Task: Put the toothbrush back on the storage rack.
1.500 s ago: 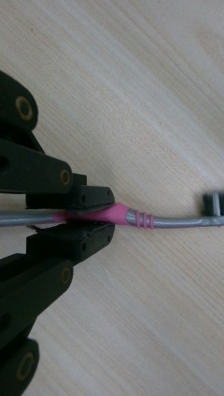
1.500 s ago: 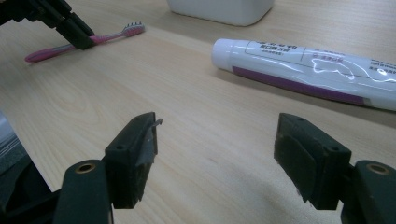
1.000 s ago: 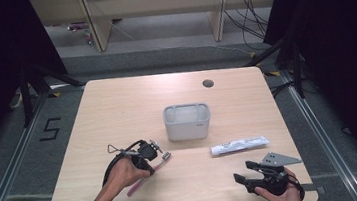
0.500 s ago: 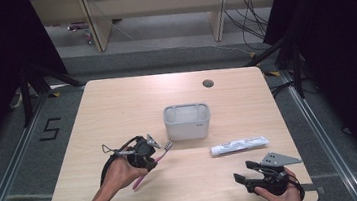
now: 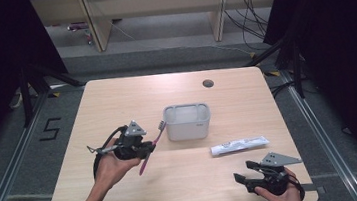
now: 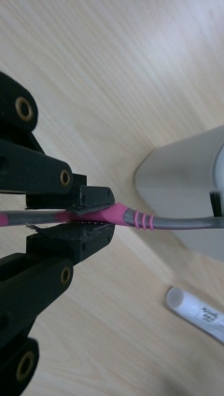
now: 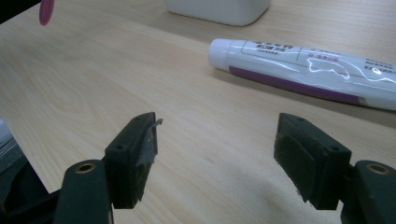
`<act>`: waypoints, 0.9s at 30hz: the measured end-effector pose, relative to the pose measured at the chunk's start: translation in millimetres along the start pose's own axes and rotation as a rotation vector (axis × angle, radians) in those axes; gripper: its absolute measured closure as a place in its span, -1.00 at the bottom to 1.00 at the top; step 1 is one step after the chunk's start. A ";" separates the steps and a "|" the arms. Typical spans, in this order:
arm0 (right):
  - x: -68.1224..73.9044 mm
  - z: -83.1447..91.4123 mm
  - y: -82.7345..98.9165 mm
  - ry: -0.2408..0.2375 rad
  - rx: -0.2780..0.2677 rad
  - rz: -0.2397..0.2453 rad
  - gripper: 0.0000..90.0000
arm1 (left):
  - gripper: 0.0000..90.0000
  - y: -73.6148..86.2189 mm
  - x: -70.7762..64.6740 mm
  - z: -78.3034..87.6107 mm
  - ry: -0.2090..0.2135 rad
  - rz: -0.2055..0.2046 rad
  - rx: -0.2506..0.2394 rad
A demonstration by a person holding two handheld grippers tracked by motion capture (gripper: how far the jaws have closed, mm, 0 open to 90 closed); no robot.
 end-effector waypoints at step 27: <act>-5.6 1.9 -1.0 0.024 -0.002 0.041 -0.32 | 0.79 -64.4 11.8 12.2 -0.033 0.121 -0.330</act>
Point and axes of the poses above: each handheld gripper's, and its own axes: z roughly backward along the jaws, y roughly out of its underside, x roughly to its left, the point moved 10 cm from there along -z, roughly forward along the jaws, and after that the axes turned 8 degrees about -y, right-handed, at the moved point
